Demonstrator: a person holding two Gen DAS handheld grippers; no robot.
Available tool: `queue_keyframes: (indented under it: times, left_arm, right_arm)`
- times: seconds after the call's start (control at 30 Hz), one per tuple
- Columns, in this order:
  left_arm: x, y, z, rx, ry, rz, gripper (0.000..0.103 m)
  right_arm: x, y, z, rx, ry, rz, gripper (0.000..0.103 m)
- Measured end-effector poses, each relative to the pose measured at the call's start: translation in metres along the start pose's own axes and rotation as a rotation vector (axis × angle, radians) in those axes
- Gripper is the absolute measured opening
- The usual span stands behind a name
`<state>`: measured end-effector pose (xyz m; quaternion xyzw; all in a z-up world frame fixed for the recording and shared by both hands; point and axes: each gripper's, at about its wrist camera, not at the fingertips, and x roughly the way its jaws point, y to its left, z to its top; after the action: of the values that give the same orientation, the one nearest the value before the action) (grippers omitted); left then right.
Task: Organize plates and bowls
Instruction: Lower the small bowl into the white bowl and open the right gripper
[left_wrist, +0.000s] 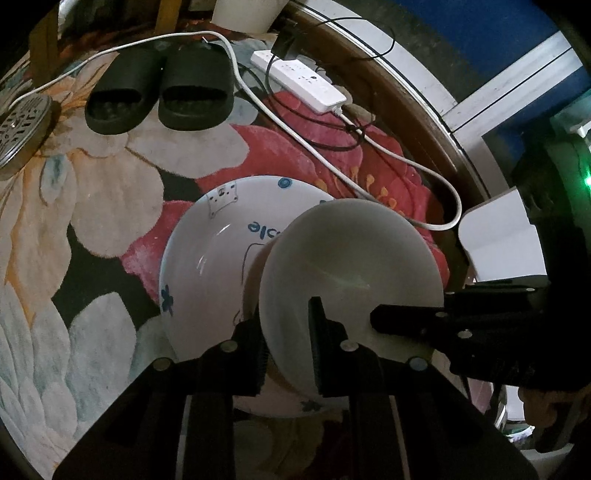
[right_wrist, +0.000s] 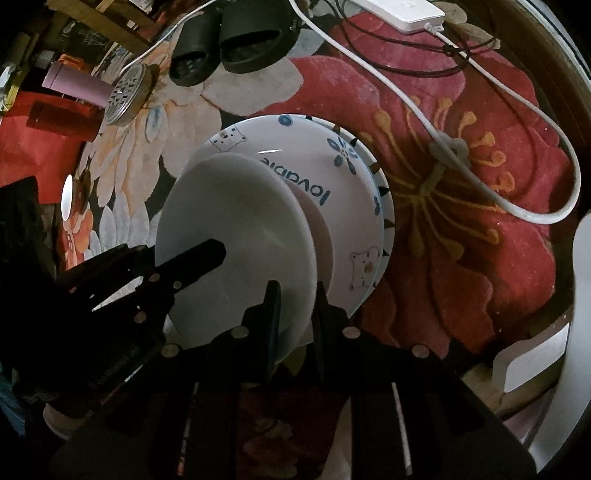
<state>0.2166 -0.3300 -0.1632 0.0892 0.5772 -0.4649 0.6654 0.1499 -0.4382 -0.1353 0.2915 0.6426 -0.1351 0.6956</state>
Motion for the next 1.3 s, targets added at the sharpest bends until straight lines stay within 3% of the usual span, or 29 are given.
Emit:
queue_keyframes:
  times: [0.13,0.23,0.37,0.43,0.57,0.7,0.87,0.93,1.0,1.07,1.3]
  left_arm:
    - [-0.004,0.006,0.0,-0.025,0.003,-0.023,0.022]
    - [-0.007,0.01,-0.001,-0.043,0.003,-0.059,0.036]
    - [-0.012,0.006,-0.003,-0.04,-0.003,-0.099,0.07]
    - [-0.014,0.005,-0.004,-0.042,-0.007,-0.107,0.076]
    - [-0.021,0.006,-0.003,-0.042,-0.033,-0.126,0.103]
    - [-0.034,0.013,0.0,-0.07,-0.078,-0.174,0.102]
    - [-0.052,0.022,0.0,-0.065,-0.168,-0.115,0.102]
    - [-0.058,0.025,-0.001,-0.053,-0.2,-0.06,0.102]
    - [-0.063,0.028,-0.002,-0.045,-0.221,-0.008,0.102]
    - [-0.066,0.033,-0.004,-0.045,-0.235,0.033,0.102]
    - [-0.074,0.061,-0.008,-0.101,-0.256,0.109,0.102]
  right_arm:
    - [0.0,0.0,0.0,0.004,0.001,-0.001,0.017]
    - [0.001,0.001,0.003,0.0,-0.005,0.005,0.017]
    - [-0.001,0.003,0.004,-0.008,-0.015,0.01,0.017]
    - [-0.002,0.005,0.005,-0.009,-0.026,0.004,0.016]
    - [-0.004,0.004,0.006,-0.005,-0.04,-0.022,0.018]
    - [-0.006,0.004,0.007,0.006,-0.051,-0.014,0.019]
    - [-0.014,0.011,0.01,-0.008,-0.09,-0.026,0.019]
    - [-0.018,0.015,0.01,-0.023,-0.118,-0.045,0.035]
    - [-0.024,0.017,0.01,-0.027,-0.157,-0.06,0.079]
    - [-0.029,0.02,0.01,-0.029,-0.192,-0.07,0.095]
    - [-0.038,0.03,0.012,-0.044,-0.258,-0.099,0.097]
